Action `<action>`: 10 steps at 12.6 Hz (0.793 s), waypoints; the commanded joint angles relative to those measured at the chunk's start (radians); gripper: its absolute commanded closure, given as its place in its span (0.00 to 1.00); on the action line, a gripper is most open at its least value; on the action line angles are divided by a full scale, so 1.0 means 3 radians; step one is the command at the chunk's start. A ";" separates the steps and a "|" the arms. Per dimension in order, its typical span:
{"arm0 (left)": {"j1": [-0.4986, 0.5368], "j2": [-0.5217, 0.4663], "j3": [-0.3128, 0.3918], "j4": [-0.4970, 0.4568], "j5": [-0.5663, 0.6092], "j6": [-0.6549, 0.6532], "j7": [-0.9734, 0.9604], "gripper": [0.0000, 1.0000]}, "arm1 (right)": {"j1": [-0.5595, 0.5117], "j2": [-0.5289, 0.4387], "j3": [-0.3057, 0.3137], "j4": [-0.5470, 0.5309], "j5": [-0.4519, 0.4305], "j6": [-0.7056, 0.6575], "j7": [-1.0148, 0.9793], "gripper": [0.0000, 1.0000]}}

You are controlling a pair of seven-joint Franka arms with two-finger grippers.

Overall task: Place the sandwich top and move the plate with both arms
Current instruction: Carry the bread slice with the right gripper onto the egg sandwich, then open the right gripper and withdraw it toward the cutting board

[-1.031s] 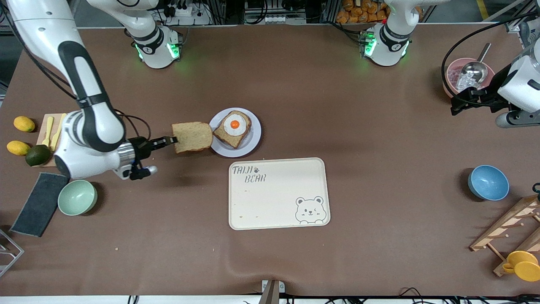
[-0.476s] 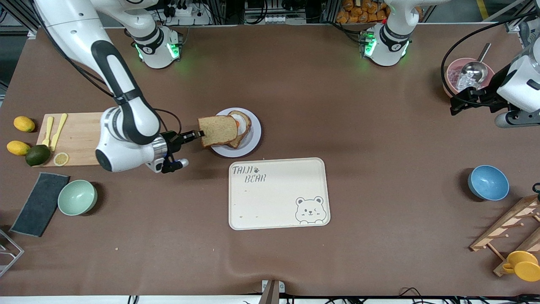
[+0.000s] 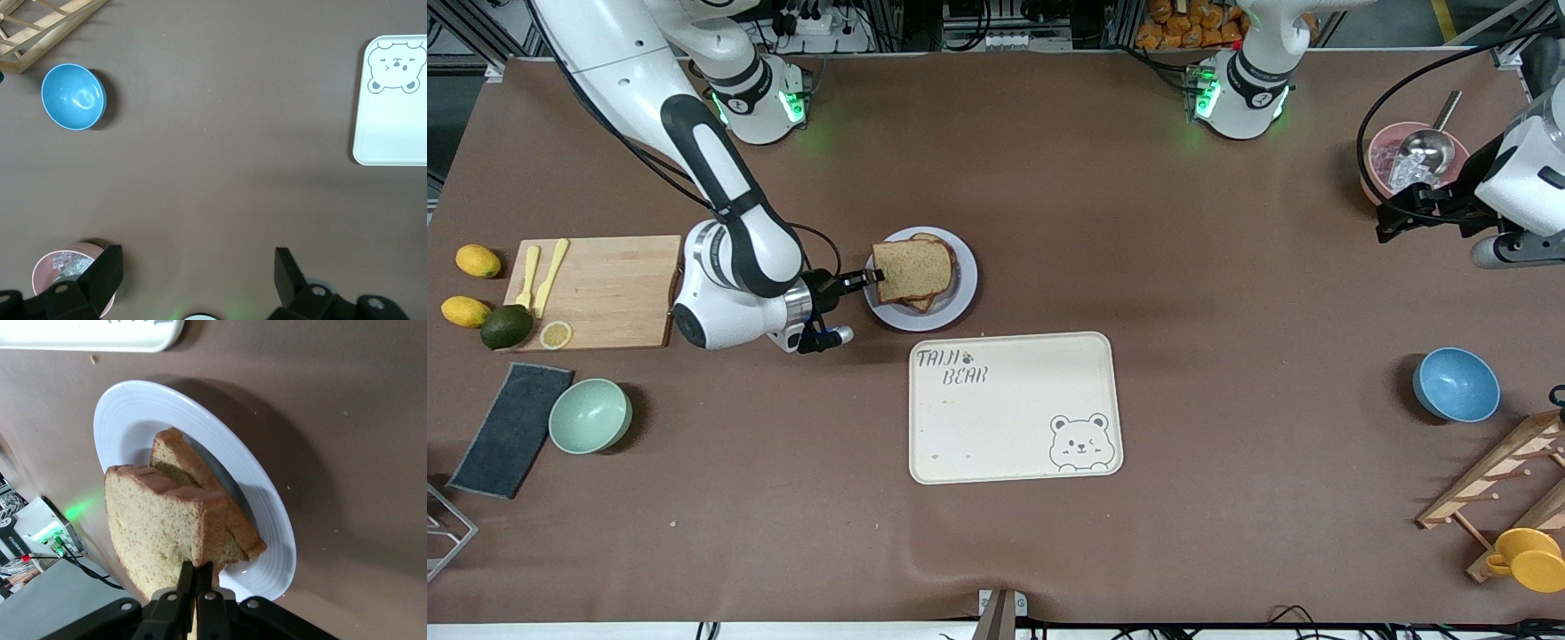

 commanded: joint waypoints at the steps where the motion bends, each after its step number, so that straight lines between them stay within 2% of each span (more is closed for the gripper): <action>1: -0.0004 -0.0035 0.0002 0.0000 0.0008 0.0015 0.0008 0.00 | 0.0065 -0.0014 -0.0039 -0.0046 0.0120 0.0017 0.0017 0.79; 2: 0.0001 -0.0035 -0.0003 0.0000 0.0008 0.0015 0.0008 0.00 | 0.0065 0.0012 -0.0039 -0.0041 0.0165 0.0017 0.0023 0.37; 3: 0.0001 -0.0030 0.0002 0.0000 0.0008 0.0015 0.0013 0.00 | 0.0065 0.0012 -0.0039 -0.0036 0.0211 0.0007 0.0088 0.01; 7: 0.0001 -0.0030 0.0002 0.0000 0.0008 0.0015 0.0013 0.00 | 0.0024 -0.0034 -0.0070 0.0112 0.0166 -0.0145 0.0350 0.00; 10: 0.0001 -0.0030 0.0002 0.0000 0.0008 0.0015 0.0013 0.00 | -0.0027 -0.0034 -0.0238 0.0342 0.0013 -0.0416 0.0350 0.00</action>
